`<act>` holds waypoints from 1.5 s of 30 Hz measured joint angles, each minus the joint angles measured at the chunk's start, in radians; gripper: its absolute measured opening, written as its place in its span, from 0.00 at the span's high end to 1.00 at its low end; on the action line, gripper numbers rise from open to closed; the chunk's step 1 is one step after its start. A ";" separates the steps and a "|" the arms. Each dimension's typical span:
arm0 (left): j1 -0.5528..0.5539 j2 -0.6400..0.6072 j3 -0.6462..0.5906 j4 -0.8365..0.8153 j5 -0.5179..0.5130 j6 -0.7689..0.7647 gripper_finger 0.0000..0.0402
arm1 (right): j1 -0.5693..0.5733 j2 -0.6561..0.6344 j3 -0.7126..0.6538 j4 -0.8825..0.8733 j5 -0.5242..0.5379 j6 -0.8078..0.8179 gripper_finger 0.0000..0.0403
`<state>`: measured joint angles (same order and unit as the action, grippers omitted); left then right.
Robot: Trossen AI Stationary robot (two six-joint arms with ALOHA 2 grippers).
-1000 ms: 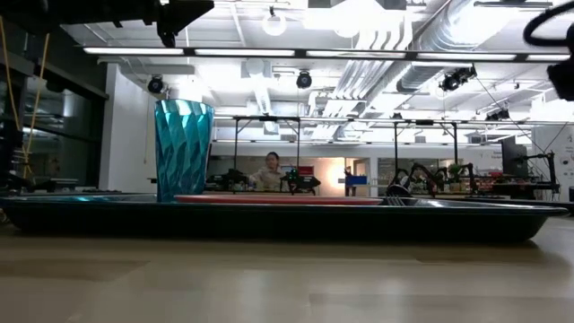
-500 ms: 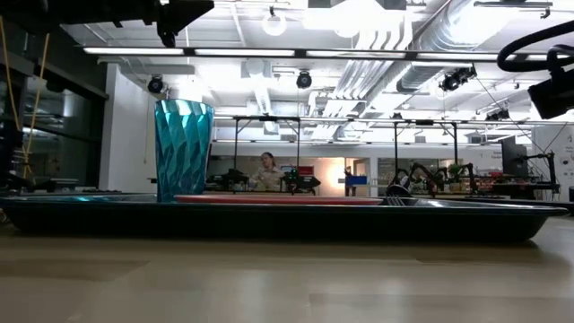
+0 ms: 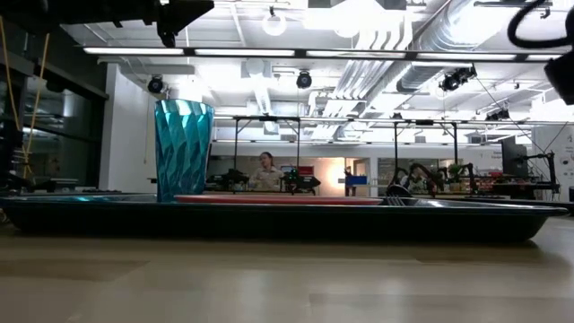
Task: Pick and place plate/cup/fork/spoon on tray
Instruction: Put the black spoon on the black tray to the right side of the pink plate
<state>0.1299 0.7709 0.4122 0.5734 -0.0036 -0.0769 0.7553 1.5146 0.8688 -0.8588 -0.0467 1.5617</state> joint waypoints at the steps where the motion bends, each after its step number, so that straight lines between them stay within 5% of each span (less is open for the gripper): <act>1: 0.000 0.000 0.000 0.000 0.000 0.000 0.47 | 0.003 -0.003 0.000 0.039 -0.016 0.025 0.73; 7: 0.000 0.000 0.000 0.000 0.000 0.000 0.47 | -0.006 -0.003 0.000 0.141 -0.111 0.296 0.73; 16: 0.000 0.000 0.000 0.000 0.000 0.000 0.47 | -0.016 0.005 0.000 0.129 -0.088 0.373 0.73; 31: 0.000 0.000 0.000 0.023 0.001 0.002 0.47 | -0.014 0.153 0.005 0.203 -0.145 0.362 0.73; 45: 0.000 0.000 0.000 0.026 0.001 0.027 0.47 | -0.028 0.084 -0.002 0.150 -0.090 0.345 0.73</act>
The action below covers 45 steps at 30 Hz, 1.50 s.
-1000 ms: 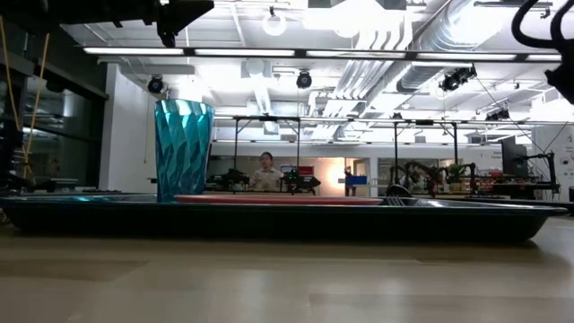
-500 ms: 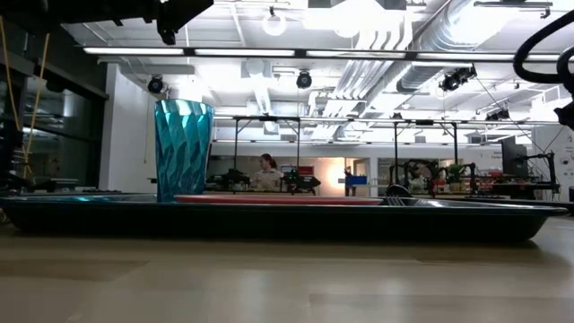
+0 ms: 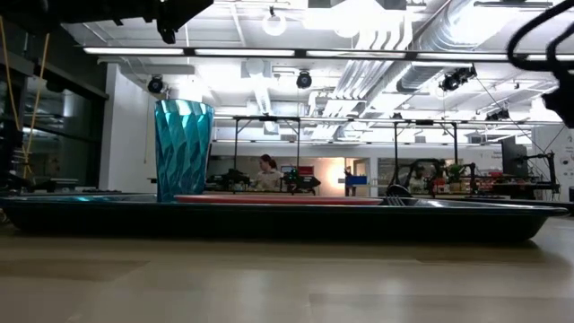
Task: Pick and place plate/cup/fork/spoon on tray
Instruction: Put the black spoon on the black tray to the right side of the pink plate
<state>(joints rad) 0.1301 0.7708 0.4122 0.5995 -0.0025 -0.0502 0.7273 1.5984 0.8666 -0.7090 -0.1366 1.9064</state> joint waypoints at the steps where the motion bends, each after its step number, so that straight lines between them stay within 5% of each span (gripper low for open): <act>1: 0.000 0.000 0.000 0.000 0.000 0.000 0.47 | 0.005 -0.002 0.000 -0.019 0.000 0.026 0.73; 45: 0.000 0.000 0.000 -0.019 0.000 -0.026 0.47 | -0.027 0.061 0.003 -0.041 0.022 0.028 0.82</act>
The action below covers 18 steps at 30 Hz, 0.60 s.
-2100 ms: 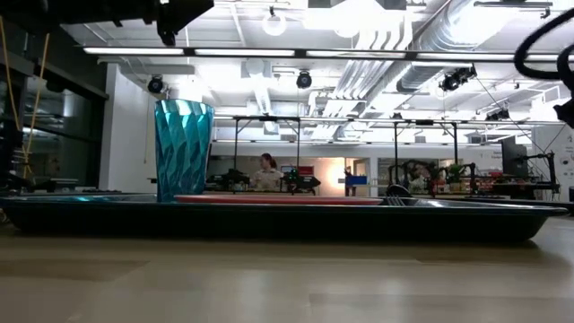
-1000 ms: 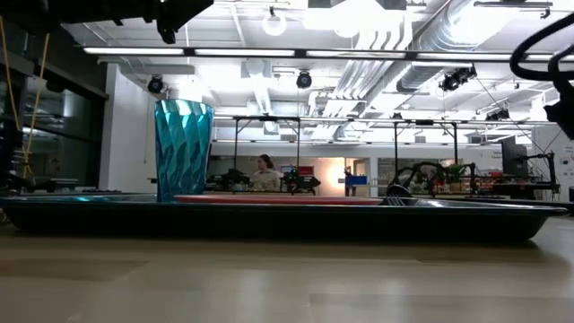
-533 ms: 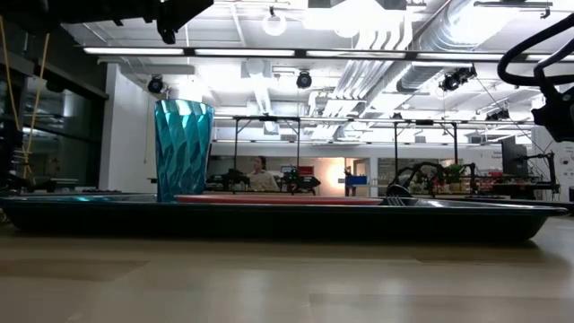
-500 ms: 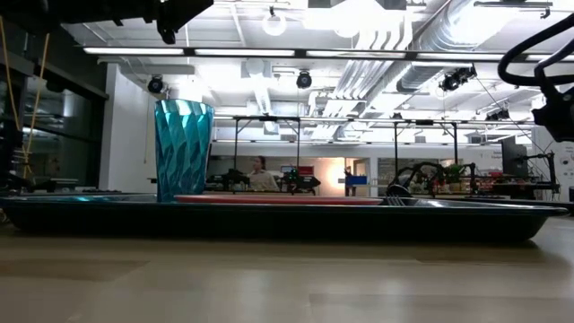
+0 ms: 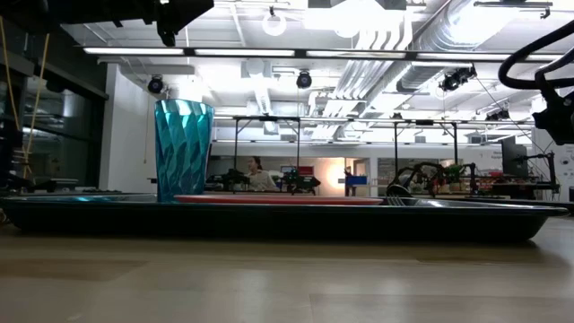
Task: Pick and place plate/cup/fork/spoon on tray
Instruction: Put the black spoon on the black tray to the right side of the pink plate
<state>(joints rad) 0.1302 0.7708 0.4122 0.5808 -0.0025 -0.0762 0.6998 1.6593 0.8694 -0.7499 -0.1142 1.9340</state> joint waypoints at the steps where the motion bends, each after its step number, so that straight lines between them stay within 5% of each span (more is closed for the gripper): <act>1: 0.000 0.000 0.000 0.000 0.000 0.000 0.47 | 0.000 0.009 0.003 0.004 -0.007 0.002 0.82; 18: 0.000 0.000 0.000 0.000 0.000 0.000 0.47 | -0.032 0.049 0.004 -0.008 -0.026 -0.108 0.86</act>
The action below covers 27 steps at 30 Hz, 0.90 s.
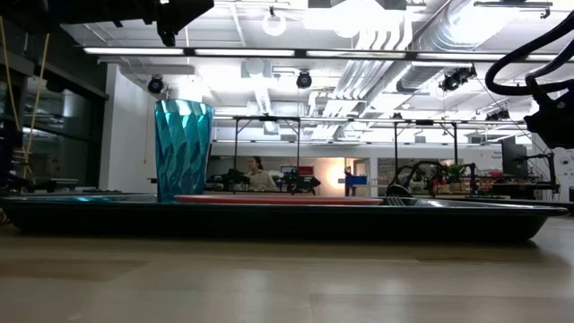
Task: Pick and place plate/cup/fork/spoon on tray
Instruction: Put the black spoon on the black tray to the right side of the pink plate
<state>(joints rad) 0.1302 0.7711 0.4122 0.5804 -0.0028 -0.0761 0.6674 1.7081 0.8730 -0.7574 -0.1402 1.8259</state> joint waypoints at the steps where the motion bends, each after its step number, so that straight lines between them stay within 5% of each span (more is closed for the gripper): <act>1: 0.000 0.000 0.000 0.000 0.000 0.000 0.47 | 0.000 -0.004 -0.001 -0.003 0.000 -0.002 0.88; 5: 0.000 0.000 0.000 0.000 0.000 0.000 0.47 | 0.001 -0.038 -0.004 -0.019 0.014 -0.013 0.98; 12: 0.000 0.000 0.000 0.000 0.000 0.000 0.47 | 0.001 -0.118 0.056 -0.154 0.148 -0.043 0.99; 17: 0.000 0.000 0.000 0.000 0.000 -0.001 0.47 | -0.022 -0.138 0.183 -0.169 0.334 -0.172 0.99; 23: 0.000 0.000 0.000 0.001 0.000 -0.016 0.47 | -0.154 -0.138 0.268 -0.063 0.579 -0.398 0.99; 27: 0.000 0.000 0.000 -0.002 0.038 -0.029 0.47 | -0.287 -0.137 0.244 -0.003 0.618 -0.479 1.00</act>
<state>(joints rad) 0.1303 0.7711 0.4122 0.5782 0.0352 -0.1047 0.3802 1.5707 1.1172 -0.7606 0.4778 1.3472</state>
